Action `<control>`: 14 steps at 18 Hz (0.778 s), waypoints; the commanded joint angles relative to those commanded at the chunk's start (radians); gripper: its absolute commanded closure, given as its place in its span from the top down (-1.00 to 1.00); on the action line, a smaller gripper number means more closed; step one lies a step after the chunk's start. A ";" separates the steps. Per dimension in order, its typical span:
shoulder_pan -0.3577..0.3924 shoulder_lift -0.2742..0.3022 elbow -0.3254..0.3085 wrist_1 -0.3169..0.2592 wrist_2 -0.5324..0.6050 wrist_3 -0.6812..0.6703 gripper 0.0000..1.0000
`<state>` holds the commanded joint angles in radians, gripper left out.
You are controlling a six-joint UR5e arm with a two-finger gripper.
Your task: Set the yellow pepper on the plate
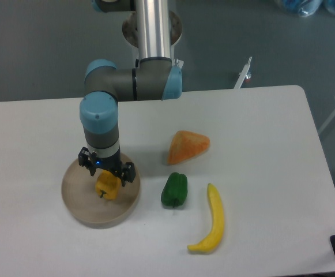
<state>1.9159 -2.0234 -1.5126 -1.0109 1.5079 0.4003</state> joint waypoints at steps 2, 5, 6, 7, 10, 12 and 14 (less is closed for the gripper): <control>0.049 0.017 0.014 -0.002 0.003 0.024 1.00; 0.121 0.047 0.026 0.000 0.012 0.092 1.00; 0.150 0.054 0.029 0.000 0.015 0.125 1.00; 0.179 0.058 0.037 0.000 0.021 0.167 1.00; 0.268 0.057 0.060 0.000 0.066 0.294 1.00; 0.333 0.057 0.074 0.000 0.080 0.369 1.00; 0.373 0.052 0.081 0.000 0.081 0.440 1.00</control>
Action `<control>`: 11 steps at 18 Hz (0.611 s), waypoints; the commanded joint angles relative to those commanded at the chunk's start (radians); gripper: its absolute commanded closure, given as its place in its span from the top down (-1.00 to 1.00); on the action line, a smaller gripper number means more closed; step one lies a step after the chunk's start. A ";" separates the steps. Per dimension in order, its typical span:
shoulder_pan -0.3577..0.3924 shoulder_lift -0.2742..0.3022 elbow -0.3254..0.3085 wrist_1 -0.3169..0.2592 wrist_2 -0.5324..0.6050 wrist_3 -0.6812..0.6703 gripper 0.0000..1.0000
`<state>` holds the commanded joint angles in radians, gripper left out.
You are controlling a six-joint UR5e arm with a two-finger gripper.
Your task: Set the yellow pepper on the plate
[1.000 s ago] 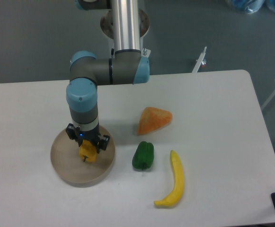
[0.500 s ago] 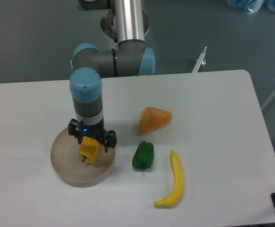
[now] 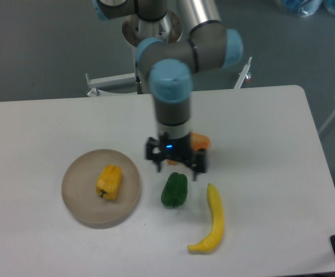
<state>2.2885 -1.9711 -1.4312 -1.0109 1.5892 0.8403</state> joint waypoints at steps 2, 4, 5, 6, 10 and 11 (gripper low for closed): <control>0.037 -0.002 -0.002 0.000 0.000 0.071 1.00; 0.054 -0.003 -0.002 0.000 0.000 0.100 1.00; 0.058 -0.005 -0.002 0.002 0.000 0.102 1.00; 0.065 -0.005 0.000 0.003 0.000 0.103 1.00; 0.062 -0.024 0.020 0.006 0.002 0.128 1.00; 0.060 -0.032 0.025 0.014 0.002 0.128 1.00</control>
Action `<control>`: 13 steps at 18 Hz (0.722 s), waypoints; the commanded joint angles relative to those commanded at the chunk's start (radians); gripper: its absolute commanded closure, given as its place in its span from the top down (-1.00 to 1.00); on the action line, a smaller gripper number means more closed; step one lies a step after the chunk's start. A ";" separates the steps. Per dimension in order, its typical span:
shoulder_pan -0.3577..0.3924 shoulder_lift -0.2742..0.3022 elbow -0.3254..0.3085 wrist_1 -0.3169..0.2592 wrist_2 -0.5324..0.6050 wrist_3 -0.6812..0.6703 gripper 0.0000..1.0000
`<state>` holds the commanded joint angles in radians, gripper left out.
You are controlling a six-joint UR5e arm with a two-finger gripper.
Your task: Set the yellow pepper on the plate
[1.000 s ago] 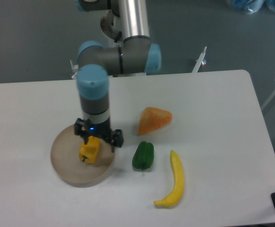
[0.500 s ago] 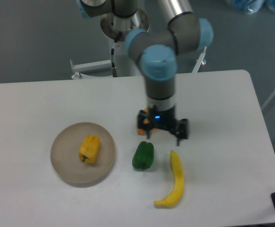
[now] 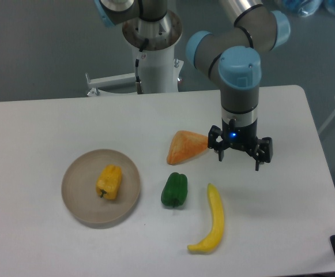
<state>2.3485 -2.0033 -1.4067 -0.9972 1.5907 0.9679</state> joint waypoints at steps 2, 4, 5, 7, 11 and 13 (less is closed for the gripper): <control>-0.002 -0.005 0.005 0.003 -0.002 0.000 1.00; -0.002 -0.006 0.006 0.011 -0.002 0.000 1.00; -0.002 -0.006 0.006 0.018 -0.002 0.002 1.00; -0.002 -0.006 0.005 0.031 0.000 0.000 1.00; -0.003 -0.006 0.006 0.041 0.000 -0.002 1.00; -0.003 -0.006 0.006 0.051 -0.002 0.000 1.00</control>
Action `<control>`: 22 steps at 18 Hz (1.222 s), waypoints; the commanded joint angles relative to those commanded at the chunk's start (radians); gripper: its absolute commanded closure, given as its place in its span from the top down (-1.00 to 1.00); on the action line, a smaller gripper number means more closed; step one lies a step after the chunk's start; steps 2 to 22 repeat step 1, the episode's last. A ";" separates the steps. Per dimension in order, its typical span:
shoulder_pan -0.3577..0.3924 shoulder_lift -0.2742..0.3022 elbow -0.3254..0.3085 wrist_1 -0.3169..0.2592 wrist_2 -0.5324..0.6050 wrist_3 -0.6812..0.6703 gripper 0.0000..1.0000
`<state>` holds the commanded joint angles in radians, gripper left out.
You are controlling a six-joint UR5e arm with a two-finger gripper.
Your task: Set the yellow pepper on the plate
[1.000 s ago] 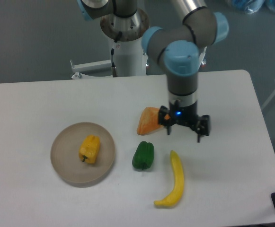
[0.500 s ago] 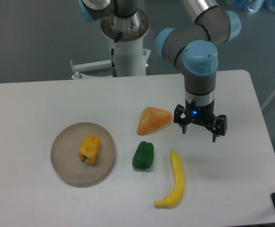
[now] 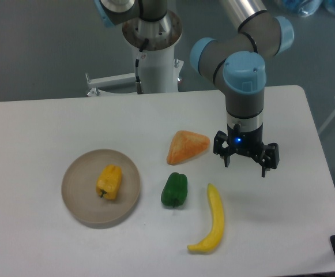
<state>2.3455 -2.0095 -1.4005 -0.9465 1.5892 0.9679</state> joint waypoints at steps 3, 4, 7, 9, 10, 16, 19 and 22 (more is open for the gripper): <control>0.000 -0.002 0.000 0.003 0.002 0.000 1.00; 0.000 -0.002 0.000 0.003 0.002 0.000 1.00; 0.000 -0.002 0.000 0.003 0.002 0.000 1.00; 0.000 -0.002 0.000 0.003 0.002 0.000 1.00; 0.000 -0.002 0.000 0.003 0.002 0.000 1.00; 0.000 -0.002 0.000 0.003 0.002 0.000 1.00; 0.000 -0.002 0.000 0.003 0.002 0.000 1.00; 0.000 -0.002 0.000 0.003 0.002 0.000 1.00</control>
